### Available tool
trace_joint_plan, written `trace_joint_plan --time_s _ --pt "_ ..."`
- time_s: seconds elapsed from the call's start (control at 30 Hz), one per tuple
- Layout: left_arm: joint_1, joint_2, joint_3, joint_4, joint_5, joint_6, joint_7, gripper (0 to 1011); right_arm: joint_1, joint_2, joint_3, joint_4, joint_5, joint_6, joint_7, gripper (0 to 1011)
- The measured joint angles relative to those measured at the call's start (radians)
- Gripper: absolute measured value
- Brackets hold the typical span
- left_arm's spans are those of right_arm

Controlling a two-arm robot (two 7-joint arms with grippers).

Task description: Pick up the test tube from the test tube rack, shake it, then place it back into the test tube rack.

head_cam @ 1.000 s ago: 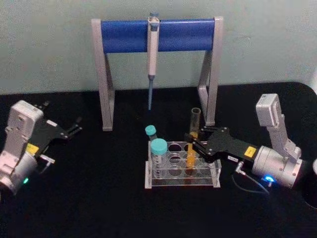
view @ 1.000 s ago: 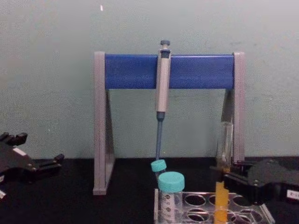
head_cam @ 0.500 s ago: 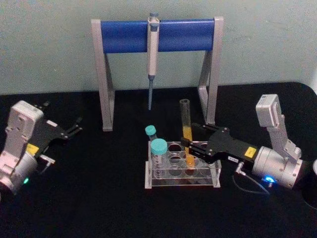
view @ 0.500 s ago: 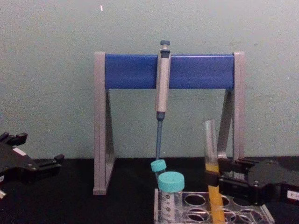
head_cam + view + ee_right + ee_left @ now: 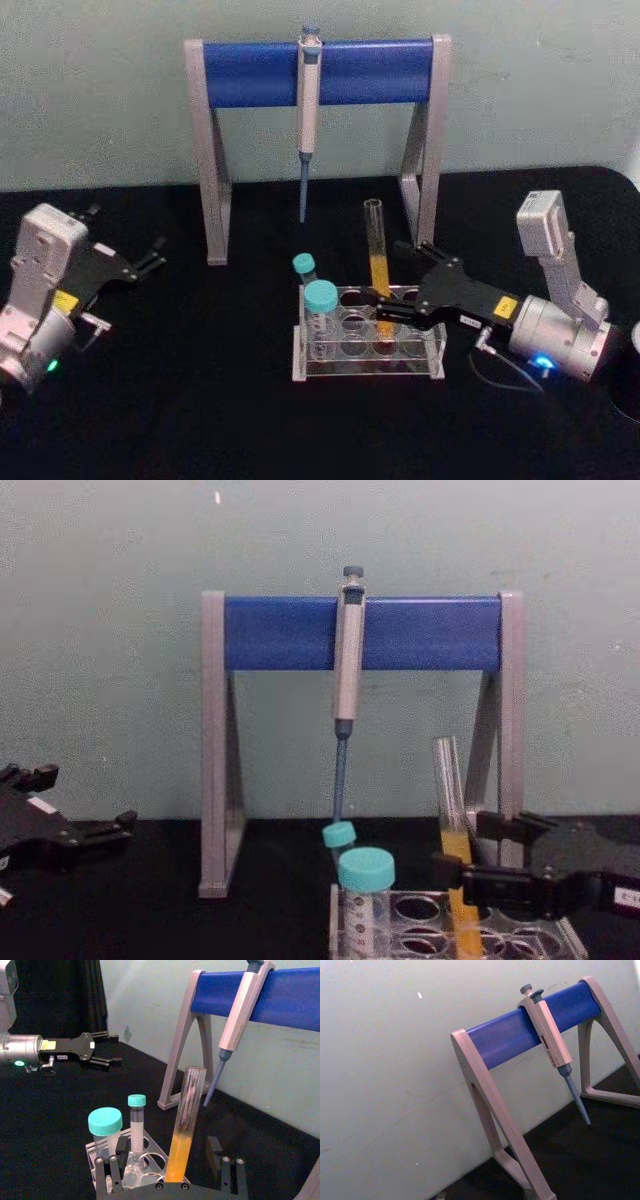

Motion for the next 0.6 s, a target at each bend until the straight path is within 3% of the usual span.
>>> trace_joint_plan --time_s 0.27,0.6 --pt "0.0 0.0 0.0 0.0 0.0 0.0 0.0 1001 0.0 0.0 0.0 0.0 0.0 0.0 0.0 1000" --pt "0.0 0.0 0.0 0.0 0.0 0.0 0.0 1001 -0.034 0.011 0.024 -0.059 0.033 0.014 -0.02 1000"
